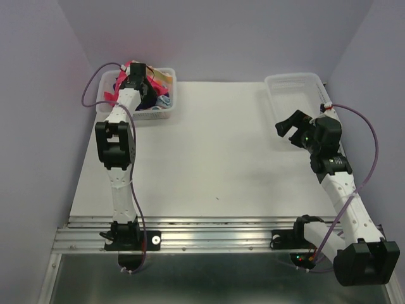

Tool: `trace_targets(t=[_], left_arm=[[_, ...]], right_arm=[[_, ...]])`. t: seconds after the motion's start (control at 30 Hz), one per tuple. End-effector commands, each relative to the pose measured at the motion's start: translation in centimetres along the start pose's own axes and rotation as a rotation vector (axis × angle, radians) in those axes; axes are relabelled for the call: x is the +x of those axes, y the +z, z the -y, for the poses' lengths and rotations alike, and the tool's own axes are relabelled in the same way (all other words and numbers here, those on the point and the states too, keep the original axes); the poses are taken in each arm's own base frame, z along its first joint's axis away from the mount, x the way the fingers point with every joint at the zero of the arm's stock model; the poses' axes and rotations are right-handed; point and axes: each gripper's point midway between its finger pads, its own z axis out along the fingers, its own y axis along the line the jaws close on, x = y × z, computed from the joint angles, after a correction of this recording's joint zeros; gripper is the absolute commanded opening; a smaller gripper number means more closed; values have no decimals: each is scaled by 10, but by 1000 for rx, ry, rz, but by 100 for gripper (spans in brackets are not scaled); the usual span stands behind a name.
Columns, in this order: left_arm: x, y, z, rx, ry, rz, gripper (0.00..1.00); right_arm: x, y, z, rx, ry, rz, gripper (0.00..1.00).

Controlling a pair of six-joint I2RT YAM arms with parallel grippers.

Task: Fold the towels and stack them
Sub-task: Grab crumpled towel

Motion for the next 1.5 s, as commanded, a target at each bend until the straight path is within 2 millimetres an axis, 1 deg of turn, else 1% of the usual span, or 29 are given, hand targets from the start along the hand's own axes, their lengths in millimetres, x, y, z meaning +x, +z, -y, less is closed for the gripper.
trace_targets(t=[0.0, 0.03, 0.07, 0.13, 0.2, 0.23, 0.27, 0.43, 0.5, 0.57, 0.6, 0.63, 0.67, 0.7, 0.73, 0.77, 0.8, 0.87, 0.9, 0.97, 1.0, 1.07, 1.1, 1.2, 1.23, 1.3, 1.33, 1.4, 1.47], left_arm=[[-45, -26, 18, 35, -21, 113, 40], [-49, -28, 19, 37, -23, 124, 40], [-53, -30, 20, 38, -25, 135, 30], [-62, -38, 24, 50, -23, 157, 28], [-71, -42, 24, 51, -22, 181, 22], [-76, -44, 24, 55, -19, 198, 9], [-78, -44, 23, 56, -16, 203, 1], [-82, -44, 24, 74, 0, 205, 0], [-80, -44, 25, 83, 14, 199, 0], [-77, -47, 30, 117, 33, 185, 0], [-74, -52, 31, 131, 42, 177, 0], [-76, -60, 41, 190, 52, 184, 0], [-76, -67, 45, 219, 58, 189, 0], [-75, -82, 48, 251, 72, 197, 0], [-78, -93, 59, 318, 82, 215, 0], [-81, -105, 63, 347, 87, 227, 0], [-86, -126, 67, 374, 89, 252, 0], [-96, -147, 72, 402, 84, 294, 0], [-106, -166, 75, 413, 81, 330, 0], [-115, -180, 75, 414, 74, 359, 0], [-125, -195, 79, 427, 75, 389, 0], [-132, -209, 82, 440, 78, 410, 0], [-141, -221, 87, 458, 82, 439, 0], [-158, -242, 90, 463, 80, 476, 0], [-173, -258, 95, 481, 76, 514, 0], [-188, -272, 92, 481, 58, 550, 0], [-197, -283, 96, 498, 42, 579, 0], [-217, -293, 84, 484, 16, 627, 0], [-222, -302, 87, 515, 22, 641, 0]], right_arm=[[-10, -3, -2, -7, -17, 46, 100], [-10, -2, -2, -7, -19, 44, 100], [-9, -1, -2, -6, -18, 40, 100], [-8, -1, -2, -9, -18, 33, 100], [-7, 0, -1, -5, -17, 32, 100], [-7, 1, 0, -2, -18, 32, 100], [-7, 1, 0, 1, -17, 33, 100], [-9, 1, 0, 4, -19, 37, 100], [-9, 1, 2, 14, -18, 41, 100], [-9, 1, 3, 16, -18, 39, 100], [-9, 1, 2, 14, -18, 38, 100], [-9, 2, 2, 13, -19, 41, 100], [-9, 2, 2, 14, -19, 42, 100], [-10, 2, 2, 13, -17, 46, 100], [-10, 2, 2, 14, -16, 47, 100], [-10, 3, 3, 15, -14, 46, 100], [-9, 3, 1, 11, -13, 43, 100], [-9, 3, 1, 10, -14, 39, 100], [-8, 3, 1, 10, -14, 37, 100], [-8, 2, 2, 14, -15, 38, 100], [-8, 2, 2, 14, -15, 38, 100], [-11, -1, 2, 17, -19, 52, 100], [-12, -2, 2, 15, -20, 58, 100], [-13, -3, 1, 11, -23, 59, 100], [-13, -4, 1, 12, -23, 60, 100], [-14, -5, 1, 13, -28, 64, 100], [-13, -6, 2, 18, -29, 62, 100], [-13, -7, 3, 26, -32, 63, 100], [-15, -8, 3, 27, -35, 71, 100]])
